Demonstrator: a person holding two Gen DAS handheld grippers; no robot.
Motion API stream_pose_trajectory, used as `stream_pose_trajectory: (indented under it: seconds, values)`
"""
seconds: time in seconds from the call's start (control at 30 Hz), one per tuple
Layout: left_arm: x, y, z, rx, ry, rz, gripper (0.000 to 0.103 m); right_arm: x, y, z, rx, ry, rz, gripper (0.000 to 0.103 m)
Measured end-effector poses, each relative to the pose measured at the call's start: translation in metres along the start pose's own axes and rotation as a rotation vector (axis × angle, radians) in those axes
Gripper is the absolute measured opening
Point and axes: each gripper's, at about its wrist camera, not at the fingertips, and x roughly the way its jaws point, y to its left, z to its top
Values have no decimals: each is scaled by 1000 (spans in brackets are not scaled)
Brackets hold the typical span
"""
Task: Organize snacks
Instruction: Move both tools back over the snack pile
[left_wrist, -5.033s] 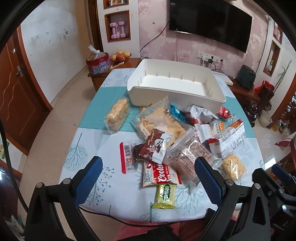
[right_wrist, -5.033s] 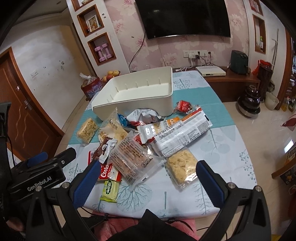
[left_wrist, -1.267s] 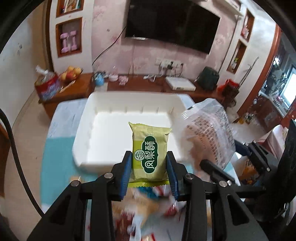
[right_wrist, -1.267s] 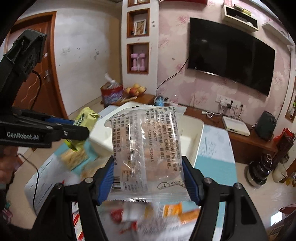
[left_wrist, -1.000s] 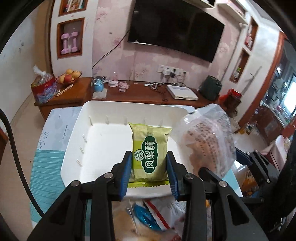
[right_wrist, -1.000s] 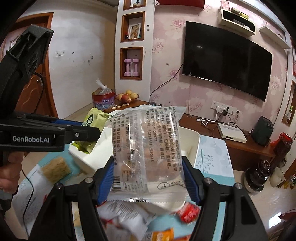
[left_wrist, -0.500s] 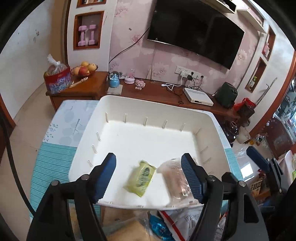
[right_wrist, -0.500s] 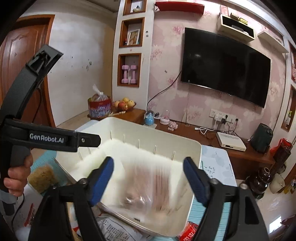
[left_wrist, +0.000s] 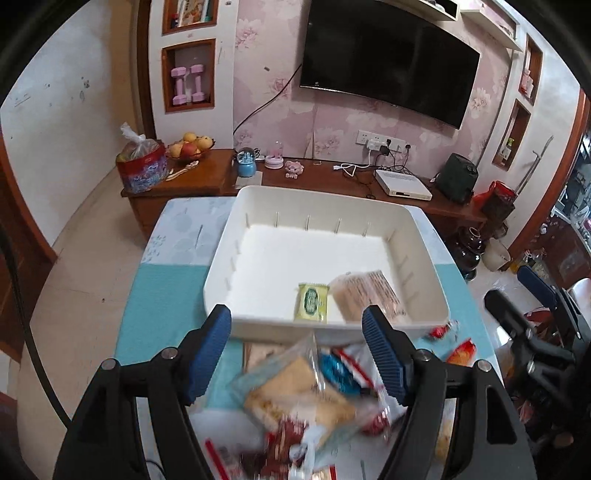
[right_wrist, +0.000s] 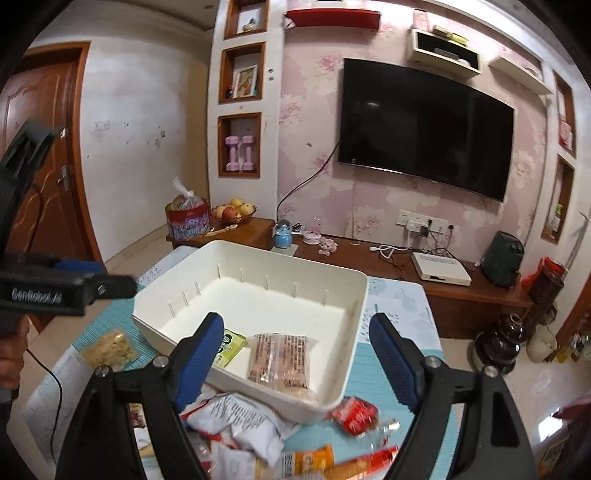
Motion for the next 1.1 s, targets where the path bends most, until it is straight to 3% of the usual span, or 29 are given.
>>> stream_pose_trajectory:
  seconds: [0.2, 0.47, 0.83, 1.1]
  values:
    - [-40, 8, -32, 1, 25, -3, 78, -39, -6, -9, 50, 33, -38, 82]
    - [-59, 4, -75, 9, 89, -17, 79, -74, -9, -40, 68, 88, -74, 82]
    - [-34, -6, -139, -7, 263, -80, 79, -90, -25, -103, 122, 197, -74, 82]
    - [1, -2, -176, -55, 415, -62, 79, -79, -25, -156, 125, 315, -37, 82]
